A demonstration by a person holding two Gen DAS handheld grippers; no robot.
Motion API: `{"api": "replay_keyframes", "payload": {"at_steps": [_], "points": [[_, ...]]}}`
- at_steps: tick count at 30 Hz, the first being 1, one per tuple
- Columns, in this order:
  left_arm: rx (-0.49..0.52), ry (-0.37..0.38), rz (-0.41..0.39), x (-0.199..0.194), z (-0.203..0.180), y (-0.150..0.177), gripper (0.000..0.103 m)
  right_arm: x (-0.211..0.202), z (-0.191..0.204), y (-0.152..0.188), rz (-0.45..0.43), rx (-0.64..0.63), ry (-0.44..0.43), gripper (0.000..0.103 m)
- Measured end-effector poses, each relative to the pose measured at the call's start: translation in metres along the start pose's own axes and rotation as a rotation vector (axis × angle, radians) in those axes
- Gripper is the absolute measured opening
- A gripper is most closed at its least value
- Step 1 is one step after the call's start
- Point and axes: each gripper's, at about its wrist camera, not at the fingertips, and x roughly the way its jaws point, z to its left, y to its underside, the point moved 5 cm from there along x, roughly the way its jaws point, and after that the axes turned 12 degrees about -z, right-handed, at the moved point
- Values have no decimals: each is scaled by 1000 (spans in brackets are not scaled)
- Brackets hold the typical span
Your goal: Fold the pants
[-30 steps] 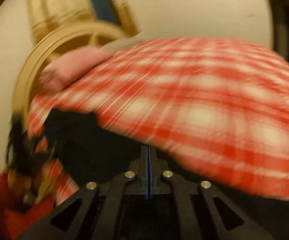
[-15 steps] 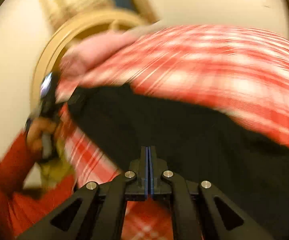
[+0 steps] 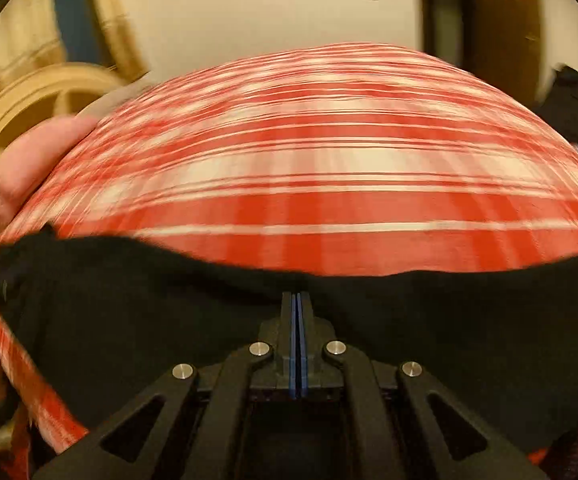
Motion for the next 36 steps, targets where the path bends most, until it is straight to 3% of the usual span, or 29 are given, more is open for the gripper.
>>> {"api": "replay_keyframes", "payload": {"at_steps": [2, 5, 10, 12, 16, 20, 22, 25, 28, 29, 30, 32, 36], "points": [[73, -11, 48, 11, -13, 12, 94, -1, -21, -2, 8, 74, -27, 1], [179, -57, 38, 12, -20, 20, 94, -12, -18, -10, -24, 46, 3, 1], [167, -71, 37, 10, -14, 21, 95, -14, -1, -1, -36, 114, -127, 2], [176, -86, 38, 10, -14, 24, 96, -1, -2, 13, 28, 176, -142, 2], [162, -104, 45, 8, -13, 26, 97, -19, -7, 0, -7, 179, -161, 2], [117, -108, 42, 3, -11, 24, 96, -68, -55, -28, -139, 272, -114, 2], [74, -96, 23, -2, -9, 20, 96, -97, -97, -38, -188, 312, -26, 2], [41, -83, -18, -12, -11, 13, 96, -123, -151, -37, -195, 374, 93, 2], [40, -88, -46, -18, -16, 8, 96, -139, -185, -30, -187, 442, 119, 3], [36, -87, -47, -18, -18, 7, 96, -138, -192, -28, -176, 458, 115, 11], [34, -85, -46, -18, -19, 7, 96, -135, -197, -26, -160, 472, 107, 38], [38, -84, -39, -18, -23, 8, 96, -130, -203, -23, -137, 494, 83, 79], [51, -83, -40, -23, -28, 9, 96, -104, -200, -25, -83, 439, 81, 80]]}}
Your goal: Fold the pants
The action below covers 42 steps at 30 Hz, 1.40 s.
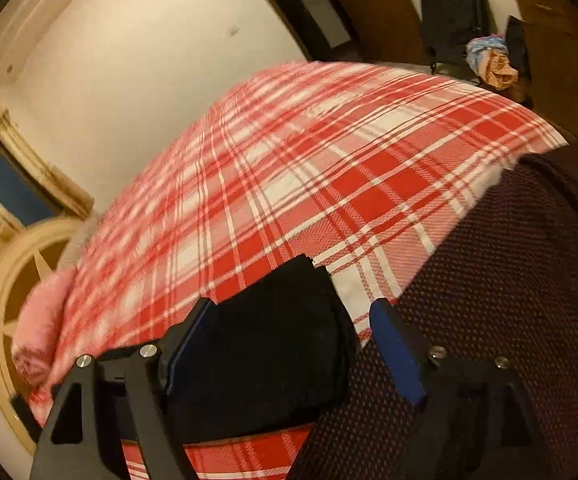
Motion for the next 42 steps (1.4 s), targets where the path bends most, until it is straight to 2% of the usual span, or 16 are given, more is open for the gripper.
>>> {"api": "replay_keyframes", "payload": {"at_steps": [5, 7, 8, 12, 19, 21, 23, 27, 30, 33, 38, 42], "points": [[4, -12, -3, -2, -2, -1, 96, 42, 7, 9, 101, -151, 33, 80], [-2, -16, -5, -3, -1, -1, 96, 56, 6, 17, 152, -197, 57, 74], [-4, -17, -6, -3, 0, -2, 96, 60, 6, 23, 174, -209, 64, 68], [-22, -19, -3, -2, 2, -1, 96, 65, 15, 38, 211, -359, 132, 66], [-41, 0, 5, -2, 2, 2, 96, 64, 18, 45, 287, -362, 122, 53], [-43, 4, 2, -4, 3, 3, 96, 62, 16, 45, 303, -333, 105, 36], [-43, 2, 3, -4, 4, 3, 96, 59, 18, 47, 310, -318, 82, 23], [-55, 4, 6, -4, 6, 4, 96, 51, 18, 50, 281, -255, 66, 16], [-50, 0, -4, -6, 7, 2, 96, 39, 24, 45, 239, -166, 7, 15], [-62, -3, -10, -6, 9, 0, 96, 20, 47, 37, 203, -135, -71, 15], [-83, -5, -10, -6, 13, 0, 96, -5, 121, 27, 187, -163, -244, 15], [-92, -14, -23, -9, 20, -1, 96, -5, 191, 39, 223, -209, -384, 15]]}}
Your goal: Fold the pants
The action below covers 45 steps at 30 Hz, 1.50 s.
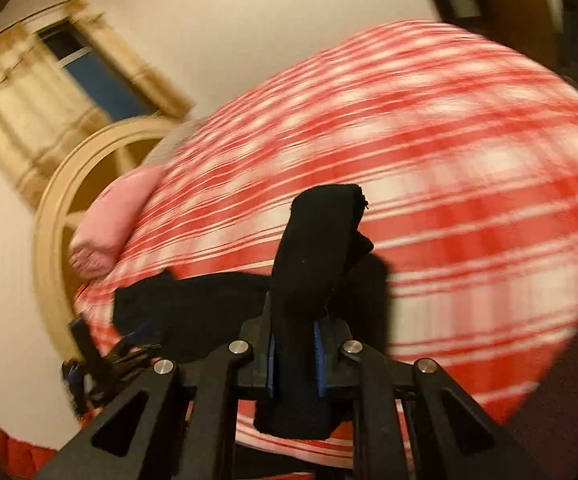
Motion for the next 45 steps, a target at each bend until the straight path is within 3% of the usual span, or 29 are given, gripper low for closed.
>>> {"api": "replay_keyframes", "payload": {"at_steps": [5, 11, 17, 20, 24, 27, 35, 38, 41, 42, 44, 45], "points": [[-12, -34, -7, -1, 17, -2, 96, 62, 72, 26, 82, -90, -107, 15], [-32, -83, -19, 0, 44, -5, 96, 120, 123, 74, 162, -142, -176, 15], [-59, -126, -16, 3, 70, -5, 96, 167, 145, 109, 194, -234, -142, 18], [-67, -145, -16, 3, 81, -5, 96, 174, 140, 120, 190, -244, -123, 22], [-76, -164, -15, 3, 92, -5, 96, 180, 145, 125, 187, -213, -165, 44], [-88, -168, -10, 5, 97, -5, 96, 180, 151, 127, 173, -224, -186, 51], [-89, -196, -8, 6, 110, -6, 96, 184, 165, 132, 176, -175, -297, 52], [-85, -219, -11, 4, 118, -8, 96, 177, 171, 127, 173, -112, -403, 52], [-82, -234, -21, 1, 124, -11, 96, 147, 175, 101, 75, -24, -570, 52], [-82, -238, -24, 0, 125, -11, 96, 141, 170, 92, 40, -17, -560, 52], [-85, -237, -23, 0, 126, -12, 96, 143, 159, 89, 44, -59, -437, 51], [-87, -231, -22, 0, 125, -12, 96, 146, 152, 92, 54, -104, -363, 43]]}}
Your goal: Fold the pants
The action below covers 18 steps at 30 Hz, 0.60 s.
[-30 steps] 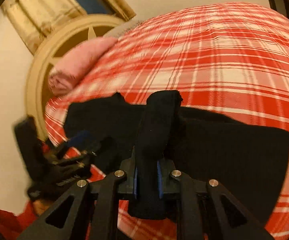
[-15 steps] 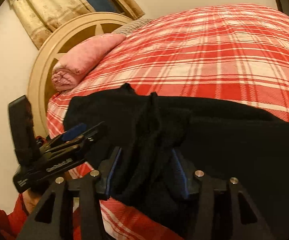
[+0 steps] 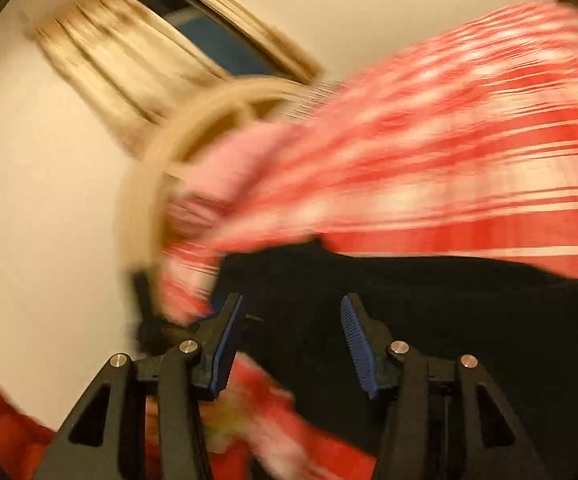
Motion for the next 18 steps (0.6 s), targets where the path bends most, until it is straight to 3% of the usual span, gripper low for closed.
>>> {"api": "replay_keyframes", "payload": {"at_steps": [1, 4, 10, 18], "points": [[4, 17, -1, -1, -3, 0, 96, 0, -6, 6, 14, -47, 70, 38], [42, 53, -12, -5, -16, 0, 96, 10, -8, 23, 68, -102, 130, 36], [110, 73, -9, -8, -36, 3, 96, 62, -3, 36, 127, -167, 113, 36], [89, 56, -15, -11, -31, 1, 96, 107, -8, 24, 85, -179, 168, 36]]}}
